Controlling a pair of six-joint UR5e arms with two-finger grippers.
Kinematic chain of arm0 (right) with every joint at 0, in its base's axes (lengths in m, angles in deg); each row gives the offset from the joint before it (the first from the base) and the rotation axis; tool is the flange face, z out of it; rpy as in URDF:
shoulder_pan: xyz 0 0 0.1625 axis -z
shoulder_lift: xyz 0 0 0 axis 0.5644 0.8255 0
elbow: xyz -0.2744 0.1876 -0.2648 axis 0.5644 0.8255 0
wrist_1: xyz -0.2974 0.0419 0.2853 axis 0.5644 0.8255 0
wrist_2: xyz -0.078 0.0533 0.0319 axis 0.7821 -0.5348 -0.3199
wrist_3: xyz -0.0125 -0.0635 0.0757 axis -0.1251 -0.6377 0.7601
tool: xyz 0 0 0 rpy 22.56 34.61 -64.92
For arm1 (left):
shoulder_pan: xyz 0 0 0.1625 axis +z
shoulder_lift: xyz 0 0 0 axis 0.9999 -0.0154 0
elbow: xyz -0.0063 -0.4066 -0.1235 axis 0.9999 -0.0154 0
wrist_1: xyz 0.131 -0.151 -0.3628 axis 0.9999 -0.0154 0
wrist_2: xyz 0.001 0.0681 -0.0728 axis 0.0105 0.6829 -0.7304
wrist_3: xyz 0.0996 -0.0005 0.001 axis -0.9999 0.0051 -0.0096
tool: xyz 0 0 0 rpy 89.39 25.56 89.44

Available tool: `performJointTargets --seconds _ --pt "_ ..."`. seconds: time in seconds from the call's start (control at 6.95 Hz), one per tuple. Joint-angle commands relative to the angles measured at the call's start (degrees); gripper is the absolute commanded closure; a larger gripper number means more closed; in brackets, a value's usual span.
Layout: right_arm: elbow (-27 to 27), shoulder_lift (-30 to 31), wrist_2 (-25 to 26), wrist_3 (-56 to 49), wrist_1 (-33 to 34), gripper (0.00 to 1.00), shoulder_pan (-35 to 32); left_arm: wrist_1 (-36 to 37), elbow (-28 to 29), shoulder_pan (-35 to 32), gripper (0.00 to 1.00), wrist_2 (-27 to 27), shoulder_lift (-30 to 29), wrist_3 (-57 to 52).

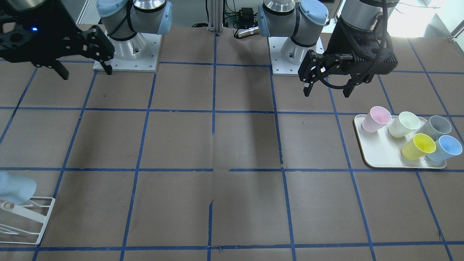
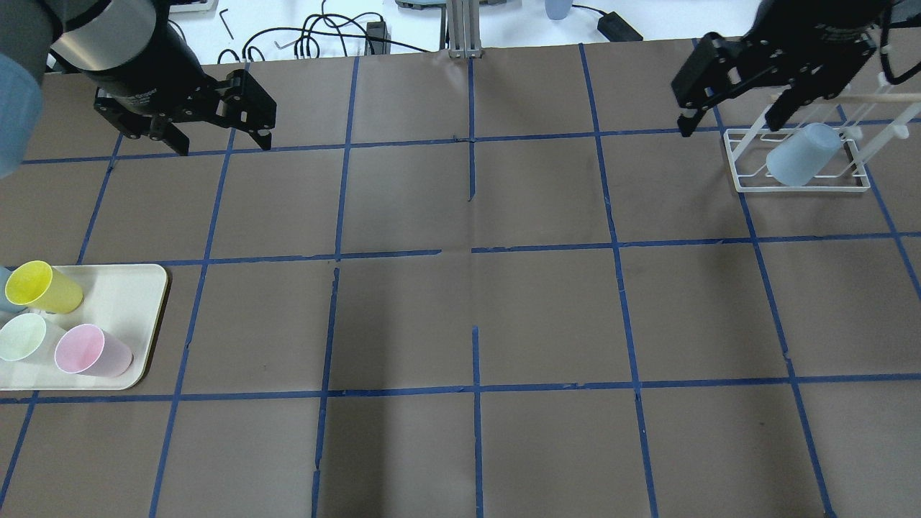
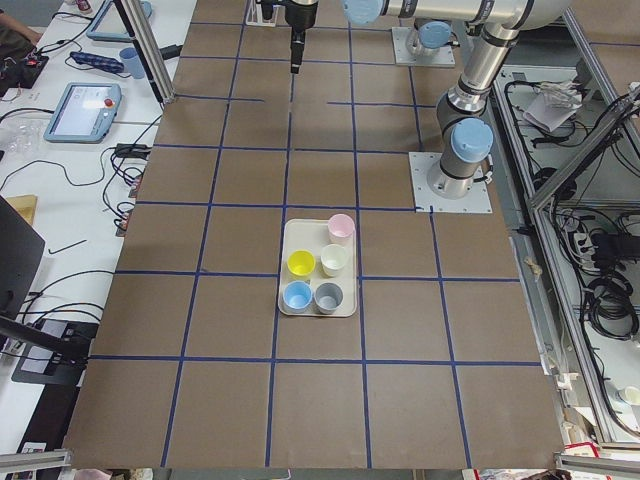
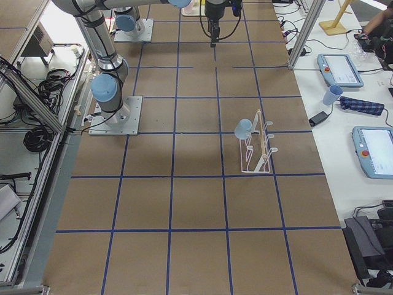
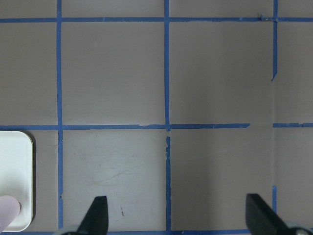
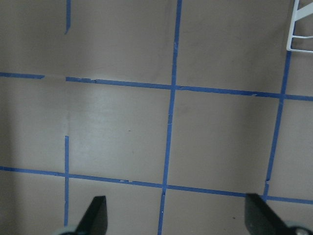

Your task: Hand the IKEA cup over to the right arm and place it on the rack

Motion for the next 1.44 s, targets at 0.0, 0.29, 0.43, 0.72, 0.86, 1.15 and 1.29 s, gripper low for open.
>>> performJointTargets --seconds 0.0,0.29,0.43,0.72,0.86,1.15,1.29 --pt "0.2 -1.6 0.6 4.7 2.5 0.0 -5.5 0.4 0.1 0.0 0.0 0.0 0.0 -0.1" --pt "0.6 -1.8 0.7 4.7 6.8 0.0 -5.1 0.4 0.0 0.0 0.0 0.0 0.0 -0.1" --pt "0.1 -1.7 0.7 8.8 6.9 0.0 -5.1 0.3 0.0 -0.1 0.0 0.0 0.0 0.0" --pt "0.1 -1.7 1.8 10.8 7.0 0.0 -5.1 0.2 0.0 0.0 0.0 0.0 0.0 -0.1" --pt "0.1 -1.7 1.9 10.9 7.1 0.0 -5.1 0.2 0.0 -0.1 0.0 0.0 0.0 0.0" --pt "0.1 -1.7 2.0 10.9 7.0 0.0 -5.1 0.2 0.0 -0.1 0.0 0.0 0.0 0.0" --pt "0.1 -1.7 2.0 10.9 7.1 0.0 -5.1 0.2 0.0 -0.1 0.0 0.0 0.0 0.0"
